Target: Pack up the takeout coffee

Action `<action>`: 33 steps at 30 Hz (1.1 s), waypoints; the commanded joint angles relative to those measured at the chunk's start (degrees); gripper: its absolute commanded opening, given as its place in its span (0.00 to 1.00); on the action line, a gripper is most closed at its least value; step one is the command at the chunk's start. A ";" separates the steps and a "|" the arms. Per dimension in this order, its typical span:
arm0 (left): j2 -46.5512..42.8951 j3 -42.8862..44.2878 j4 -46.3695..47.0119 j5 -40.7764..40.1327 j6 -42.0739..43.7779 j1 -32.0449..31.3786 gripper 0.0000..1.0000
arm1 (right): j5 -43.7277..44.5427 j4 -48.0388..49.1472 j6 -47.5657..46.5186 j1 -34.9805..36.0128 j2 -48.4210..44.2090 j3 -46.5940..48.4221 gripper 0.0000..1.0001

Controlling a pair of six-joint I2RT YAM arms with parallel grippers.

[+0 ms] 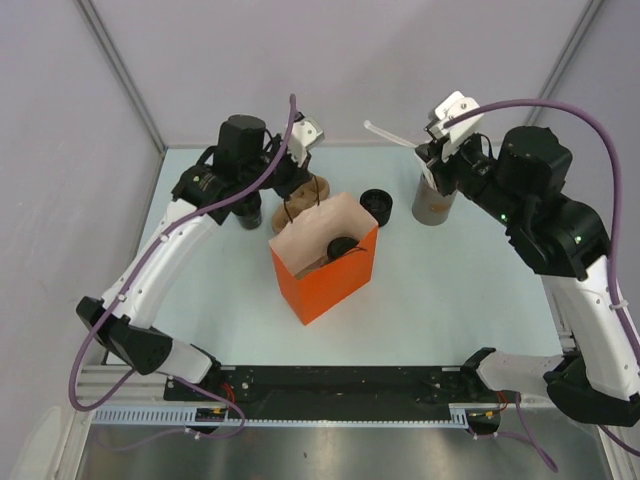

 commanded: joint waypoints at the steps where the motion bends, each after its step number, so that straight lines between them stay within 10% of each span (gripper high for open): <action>1: 2.29 5.61 0.19 -1.59 1.10 -0.46 0.07 | -11.58 -5.86 -0.78 1.17 -0.55 3.15 0.00; 4: 3.70 7.98 -0.77 -1.68 0.92 -0.64 0.09 | -14.93 -8.06 -2.00 2.57 -0.73 2.53 0.00; 20: 1.42 6.77 0.19 -6.86 0.57 -0.29 0.87 | -12.13 -15.10 -5.96 11.36 3.05 1.04 0.00; 33: -9.21 2.90 1.51 -1.77 -2.59 7.43 1.00 | 5.18 -13.95 -5.79 20.77 14.21 4.37 0.00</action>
